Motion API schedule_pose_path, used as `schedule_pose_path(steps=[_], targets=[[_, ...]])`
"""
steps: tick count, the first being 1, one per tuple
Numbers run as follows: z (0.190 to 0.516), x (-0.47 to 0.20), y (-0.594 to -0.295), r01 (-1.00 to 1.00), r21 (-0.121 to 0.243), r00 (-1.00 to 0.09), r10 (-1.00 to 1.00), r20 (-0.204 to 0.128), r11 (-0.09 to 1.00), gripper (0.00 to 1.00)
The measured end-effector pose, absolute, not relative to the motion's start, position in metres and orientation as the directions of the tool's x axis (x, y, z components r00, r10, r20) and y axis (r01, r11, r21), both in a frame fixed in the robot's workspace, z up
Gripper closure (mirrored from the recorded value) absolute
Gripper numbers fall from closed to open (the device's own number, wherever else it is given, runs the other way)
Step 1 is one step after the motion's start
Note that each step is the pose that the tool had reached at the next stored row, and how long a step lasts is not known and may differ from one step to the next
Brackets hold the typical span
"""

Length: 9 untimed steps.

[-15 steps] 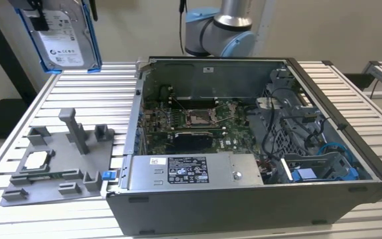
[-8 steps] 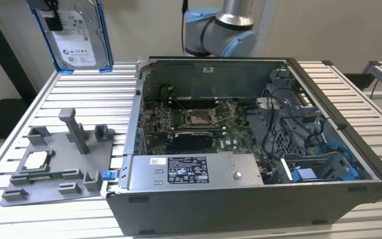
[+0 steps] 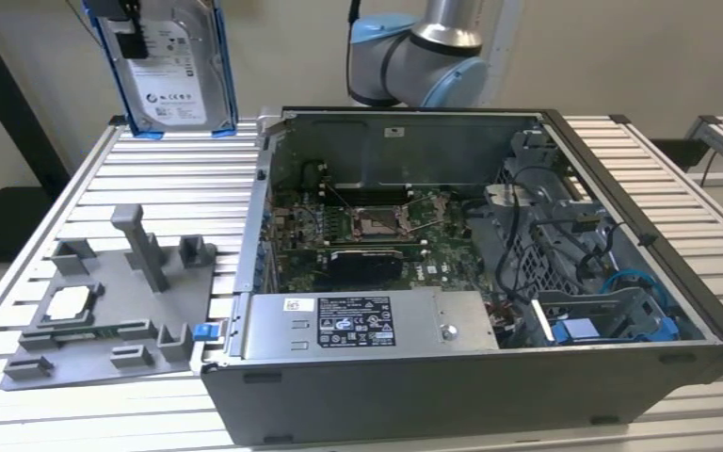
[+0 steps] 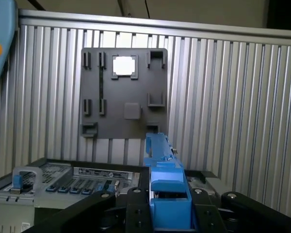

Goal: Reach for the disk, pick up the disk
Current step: 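Pick up the disk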

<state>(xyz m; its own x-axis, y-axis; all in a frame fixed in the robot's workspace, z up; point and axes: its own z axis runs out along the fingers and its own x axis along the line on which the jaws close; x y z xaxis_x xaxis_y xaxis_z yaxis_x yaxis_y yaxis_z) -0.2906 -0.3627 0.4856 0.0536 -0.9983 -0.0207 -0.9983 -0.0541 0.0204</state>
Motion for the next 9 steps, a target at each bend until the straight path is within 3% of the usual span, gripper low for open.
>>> schedule_pose_path(steps=[9], targets=[[0.486,-0.260,-0.363,-0.998,0.023,0.054,-0.998,-0.021,-0.054,1.00]])
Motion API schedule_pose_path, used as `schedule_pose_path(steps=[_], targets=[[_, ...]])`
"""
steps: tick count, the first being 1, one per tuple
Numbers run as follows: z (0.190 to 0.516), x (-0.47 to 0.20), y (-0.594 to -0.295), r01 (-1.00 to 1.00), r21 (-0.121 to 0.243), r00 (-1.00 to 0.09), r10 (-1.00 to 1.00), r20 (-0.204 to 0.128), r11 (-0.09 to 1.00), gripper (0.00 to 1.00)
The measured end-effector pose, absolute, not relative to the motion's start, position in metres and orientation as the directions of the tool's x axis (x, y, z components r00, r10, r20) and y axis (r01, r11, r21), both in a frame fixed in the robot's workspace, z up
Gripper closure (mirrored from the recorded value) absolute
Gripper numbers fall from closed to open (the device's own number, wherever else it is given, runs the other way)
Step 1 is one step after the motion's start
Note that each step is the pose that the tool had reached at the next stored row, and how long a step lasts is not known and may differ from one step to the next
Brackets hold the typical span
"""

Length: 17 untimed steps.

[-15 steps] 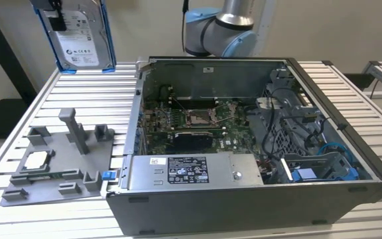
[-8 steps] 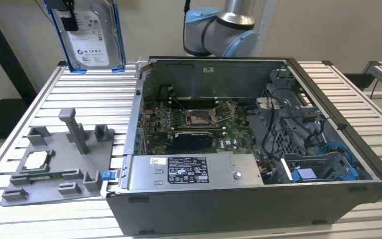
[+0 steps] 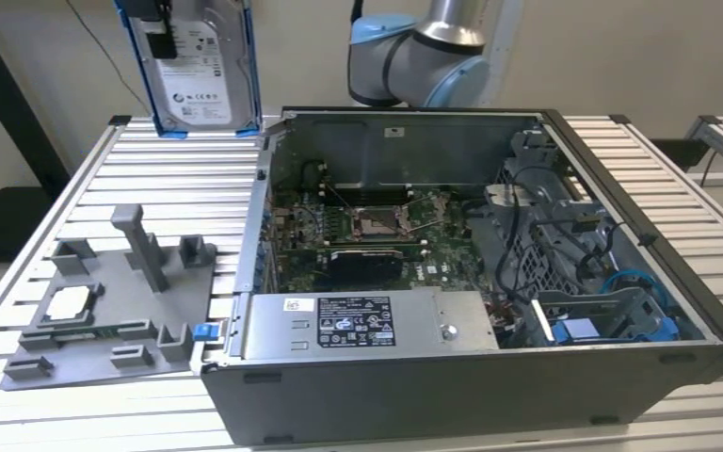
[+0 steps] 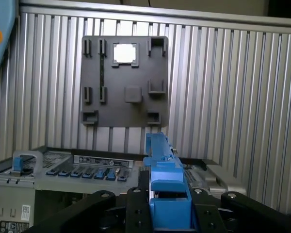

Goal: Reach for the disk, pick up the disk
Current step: 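Pick up the disk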

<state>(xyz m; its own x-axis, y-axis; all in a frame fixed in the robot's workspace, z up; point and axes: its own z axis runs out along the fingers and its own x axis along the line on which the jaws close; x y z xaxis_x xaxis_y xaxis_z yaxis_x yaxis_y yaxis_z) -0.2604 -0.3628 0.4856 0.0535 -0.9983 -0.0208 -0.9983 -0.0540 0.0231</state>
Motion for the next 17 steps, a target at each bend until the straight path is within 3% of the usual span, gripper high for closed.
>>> schedule_pose_path(steps=[17], targets=[[0.486,-0.206,-0.363,-0.998,0.027,0.053,-0.998,-0.021,-0.054,1.00]])
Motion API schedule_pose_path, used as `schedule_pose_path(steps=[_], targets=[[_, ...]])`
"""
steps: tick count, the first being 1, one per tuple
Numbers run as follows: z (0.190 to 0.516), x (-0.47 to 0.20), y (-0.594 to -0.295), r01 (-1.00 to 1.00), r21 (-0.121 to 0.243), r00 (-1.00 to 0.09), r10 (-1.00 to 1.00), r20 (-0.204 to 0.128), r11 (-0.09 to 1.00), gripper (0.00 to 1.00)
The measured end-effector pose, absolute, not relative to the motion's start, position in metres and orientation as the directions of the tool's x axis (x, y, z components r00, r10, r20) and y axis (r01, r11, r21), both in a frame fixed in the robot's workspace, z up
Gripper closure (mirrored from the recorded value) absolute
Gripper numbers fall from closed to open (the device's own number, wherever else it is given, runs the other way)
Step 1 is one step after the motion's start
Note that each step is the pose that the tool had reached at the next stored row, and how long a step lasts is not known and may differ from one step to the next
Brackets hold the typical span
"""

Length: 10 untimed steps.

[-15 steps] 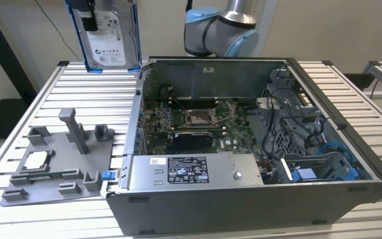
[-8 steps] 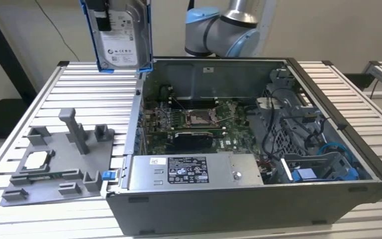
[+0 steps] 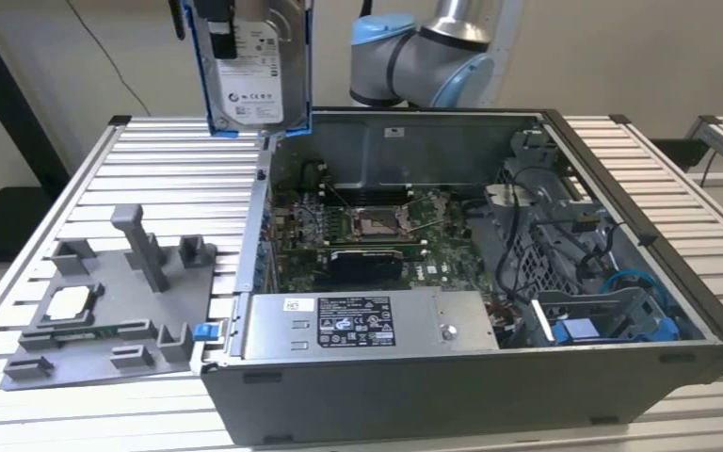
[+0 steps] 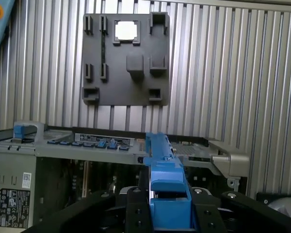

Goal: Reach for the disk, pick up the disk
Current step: 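Pick up the disk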

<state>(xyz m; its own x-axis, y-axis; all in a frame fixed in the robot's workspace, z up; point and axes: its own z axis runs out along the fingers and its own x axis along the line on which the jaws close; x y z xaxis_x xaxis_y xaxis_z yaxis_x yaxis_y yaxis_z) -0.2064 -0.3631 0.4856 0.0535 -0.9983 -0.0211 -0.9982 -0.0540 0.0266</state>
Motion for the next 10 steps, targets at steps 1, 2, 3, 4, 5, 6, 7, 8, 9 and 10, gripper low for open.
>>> schedule_pose_path(steps=[1,2,3,4,5,6,7,8,9,10], targets=[[0.486,-0.204,-0.363,-0.998,0.027,0.054,-0.998,-0.021,-0.054,1.00],[0.486,-0.202,-0.363,-0.998,0.027,0.053,-0.998,-0.021,-0.054,1.00],[0.486,-0.200,-0.363,-0.998,0.027,0.053,-0.998,-0.021,-0.054,1.00],[0.486,-0.198,-0.363,-0.998,0.027,0.053,-0.998,-0.021,-0.054,1.00],[0.486,-0.196,-0.363,-0.998,0.027,0.053,-0.998,-0.021,-0.054,1.00],[0.486,-0.194,-0.363,-0.998,0.027,0.053,-0.998,-0.021,-0.054,1.00],[0.486,-0.193,-0.363,-0.998,0.027,0.053,-0.998,-0.021,-0.054,1.00],[0.486,-0.191,-0.363,-0.998,0.027,0.053,-0.998,-0.021,-0.054,1.00],[0.486,-0.189,-0.363,-0.998,0.027,0.054,-0.998,-0.021,-0.054,1.00],[0.486,-0.188,-0.363,-0.998,0.027,0.054,-0.998,-0.021,-0.054,1.00]])
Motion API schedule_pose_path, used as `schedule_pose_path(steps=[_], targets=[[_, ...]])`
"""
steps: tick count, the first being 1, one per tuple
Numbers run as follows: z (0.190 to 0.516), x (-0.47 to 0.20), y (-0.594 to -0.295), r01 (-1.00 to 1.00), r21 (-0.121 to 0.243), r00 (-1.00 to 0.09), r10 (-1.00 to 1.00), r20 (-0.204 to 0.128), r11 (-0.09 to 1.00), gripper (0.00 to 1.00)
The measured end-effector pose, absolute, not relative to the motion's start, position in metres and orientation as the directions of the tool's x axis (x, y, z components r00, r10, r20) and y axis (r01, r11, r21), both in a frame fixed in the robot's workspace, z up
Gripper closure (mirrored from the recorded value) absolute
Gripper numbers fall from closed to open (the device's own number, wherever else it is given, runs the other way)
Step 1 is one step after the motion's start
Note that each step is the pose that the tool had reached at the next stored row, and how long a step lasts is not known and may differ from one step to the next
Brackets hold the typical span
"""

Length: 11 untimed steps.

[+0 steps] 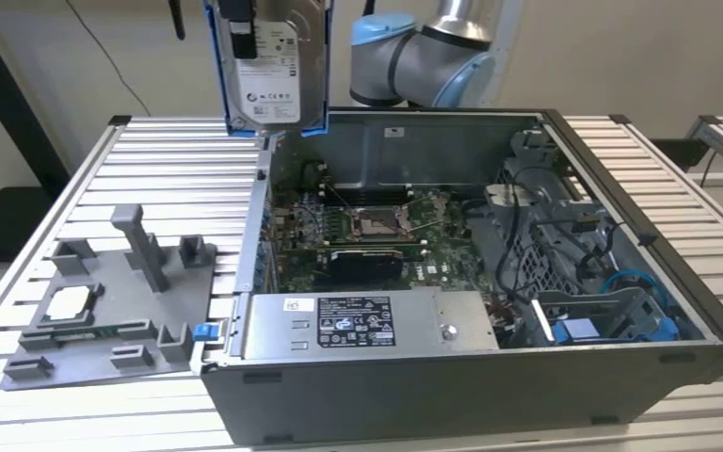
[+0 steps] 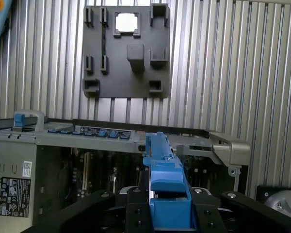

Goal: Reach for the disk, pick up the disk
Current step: 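Pick up the disk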

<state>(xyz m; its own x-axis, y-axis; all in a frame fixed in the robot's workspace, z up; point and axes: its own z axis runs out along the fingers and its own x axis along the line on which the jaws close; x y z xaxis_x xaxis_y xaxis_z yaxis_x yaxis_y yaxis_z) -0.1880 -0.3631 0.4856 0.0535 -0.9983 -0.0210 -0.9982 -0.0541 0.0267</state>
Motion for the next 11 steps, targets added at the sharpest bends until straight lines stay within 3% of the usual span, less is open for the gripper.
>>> schedule_pose_path(steps=[11], targets=[[0.486,-0.174,-0.363,-0.998,0.027,0.053,-0.998,-0.021,-0.054,1.00]])
